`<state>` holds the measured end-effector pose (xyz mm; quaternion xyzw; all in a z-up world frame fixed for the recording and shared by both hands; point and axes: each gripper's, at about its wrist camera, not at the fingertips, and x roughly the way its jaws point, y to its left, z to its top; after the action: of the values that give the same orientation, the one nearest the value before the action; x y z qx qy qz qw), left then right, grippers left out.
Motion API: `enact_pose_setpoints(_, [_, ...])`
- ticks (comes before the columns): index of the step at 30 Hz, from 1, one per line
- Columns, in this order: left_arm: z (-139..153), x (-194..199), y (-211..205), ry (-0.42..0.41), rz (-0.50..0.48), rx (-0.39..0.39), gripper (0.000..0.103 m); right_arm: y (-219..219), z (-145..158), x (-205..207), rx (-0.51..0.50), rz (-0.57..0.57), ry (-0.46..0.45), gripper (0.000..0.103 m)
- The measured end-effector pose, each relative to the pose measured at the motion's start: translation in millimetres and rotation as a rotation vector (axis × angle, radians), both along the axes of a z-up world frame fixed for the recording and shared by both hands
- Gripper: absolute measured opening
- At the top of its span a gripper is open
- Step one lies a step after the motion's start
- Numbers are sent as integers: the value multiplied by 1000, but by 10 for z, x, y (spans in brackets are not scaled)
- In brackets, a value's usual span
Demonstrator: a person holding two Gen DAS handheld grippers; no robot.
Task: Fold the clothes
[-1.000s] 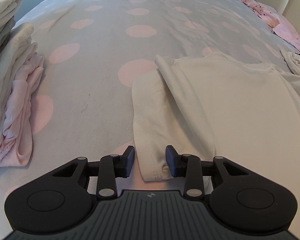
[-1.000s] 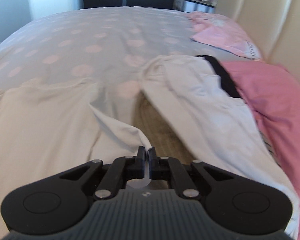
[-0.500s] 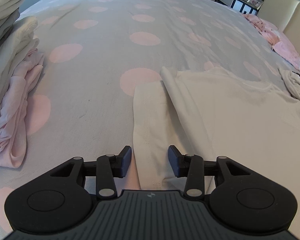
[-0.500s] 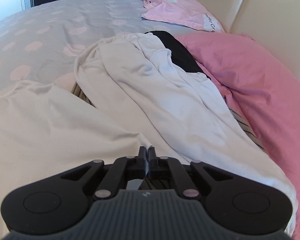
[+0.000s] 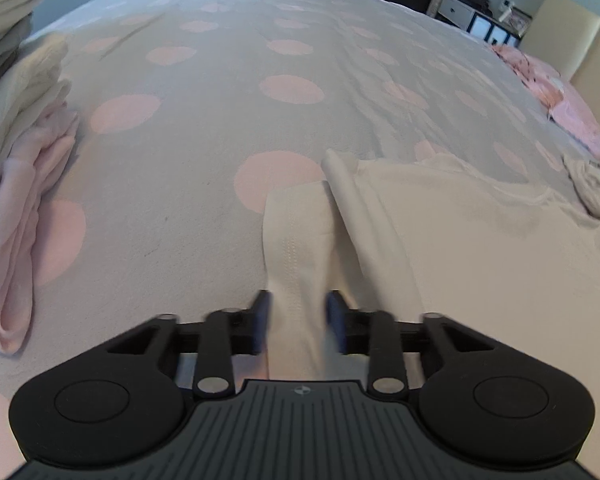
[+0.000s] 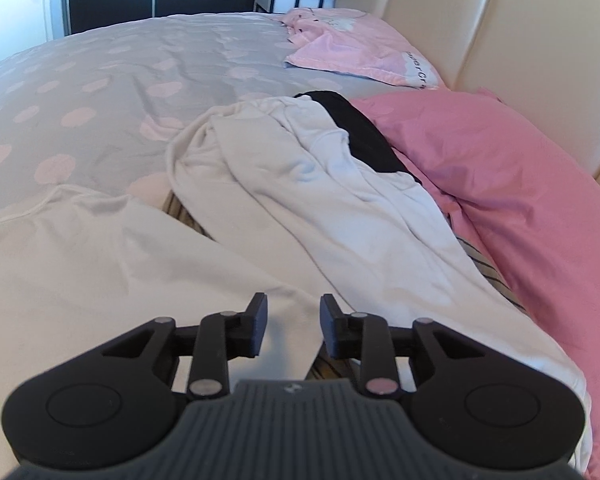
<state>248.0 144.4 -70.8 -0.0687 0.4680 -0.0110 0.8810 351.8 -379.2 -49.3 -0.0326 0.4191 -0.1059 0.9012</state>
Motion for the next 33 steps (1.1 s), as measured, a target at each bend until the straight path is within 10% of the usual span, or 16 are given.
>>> enact_pose_setpoints(14, [246, -362, 196, 12, 81, 244, 0, -33, -8, -100, -2, 5, 8, 35])
enact_pose_setpoints(33, [628, -1729, 32, 0, -116, 99, 15, 377, 79, -1530, 187, 387, 91, 34])
